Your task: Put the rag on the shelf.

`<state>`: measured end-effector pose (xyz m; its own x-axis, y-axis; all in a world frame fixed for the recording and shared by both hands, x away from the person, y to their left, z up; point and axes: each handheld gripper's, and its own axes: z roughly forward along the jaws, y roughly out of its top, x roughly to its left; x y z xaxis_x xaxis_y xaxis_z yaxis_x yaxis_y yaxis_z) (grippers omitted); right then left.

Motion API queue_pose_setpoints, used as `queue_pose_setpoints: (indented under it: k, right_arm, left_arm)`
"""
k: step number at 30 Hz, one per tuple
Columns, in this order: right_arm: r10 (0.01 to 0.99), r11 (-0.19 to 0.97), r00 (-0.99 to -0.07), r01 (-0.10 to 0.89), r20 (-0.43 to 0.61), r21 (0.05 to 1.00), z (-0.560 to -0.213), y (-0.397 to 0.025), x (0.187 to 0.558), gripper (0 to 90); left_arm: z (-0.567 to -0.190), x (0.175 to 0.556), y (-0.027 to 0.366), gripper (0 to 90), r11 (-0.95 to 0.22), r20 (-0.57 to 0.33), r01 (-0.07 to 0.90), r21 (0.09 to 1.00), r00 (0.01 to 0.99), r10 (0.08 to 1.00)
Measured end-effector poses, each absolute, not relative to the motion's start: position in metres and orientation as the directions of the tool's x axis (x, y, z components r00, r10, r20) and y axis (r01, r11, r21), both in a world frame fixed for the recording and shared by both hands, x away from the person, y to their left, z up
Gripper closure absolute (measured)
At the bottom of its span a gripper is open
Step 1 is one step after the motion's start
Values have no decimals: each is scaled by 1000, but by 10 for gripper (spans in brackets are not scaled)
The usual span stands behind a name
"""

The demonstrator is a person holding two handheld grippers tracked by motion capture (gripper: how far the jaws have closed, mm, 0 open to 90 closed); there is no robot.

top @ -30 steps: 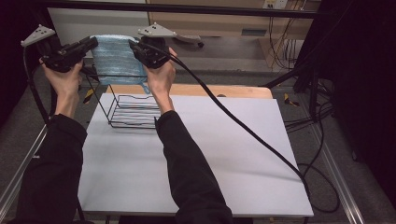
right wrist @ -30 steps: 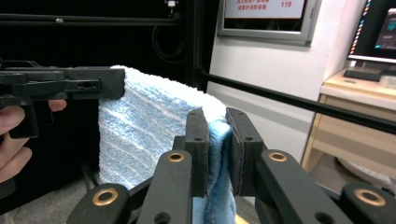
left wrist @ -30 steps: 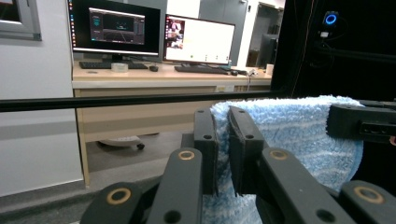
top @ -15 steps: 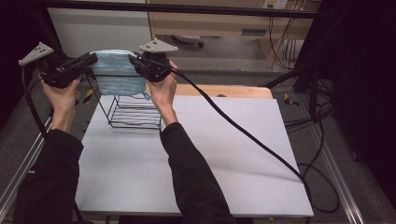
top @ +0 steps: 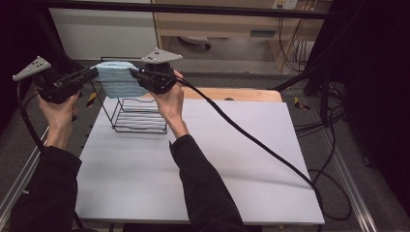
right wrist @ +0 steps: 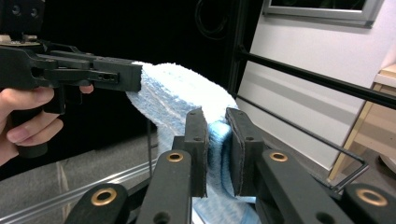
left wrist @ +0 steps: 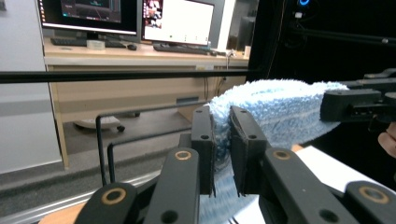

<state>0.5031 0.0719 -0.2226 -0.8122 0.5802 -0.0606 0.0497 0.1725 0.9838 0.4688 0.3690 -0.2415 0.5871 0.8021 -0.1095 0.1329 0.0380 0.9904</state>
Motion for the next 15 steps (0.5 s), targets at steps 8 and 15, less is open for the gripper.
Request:
queue_pose_setpoints:
  k: [8, 15]
  right_arm:
    - [556, 216, -829, 66, -67, 974, -229, 72, 497, 800]
    - [547, 235, -835, 78, -66, 969, -234, 72, 496, 799]
  left_arm:
    - [-249, 460, 370, 794, 14, -121, 182, 983, 590, 798]
    - [-240, 453, 371, 718, 22, -163, 249, 968, 562, 811]
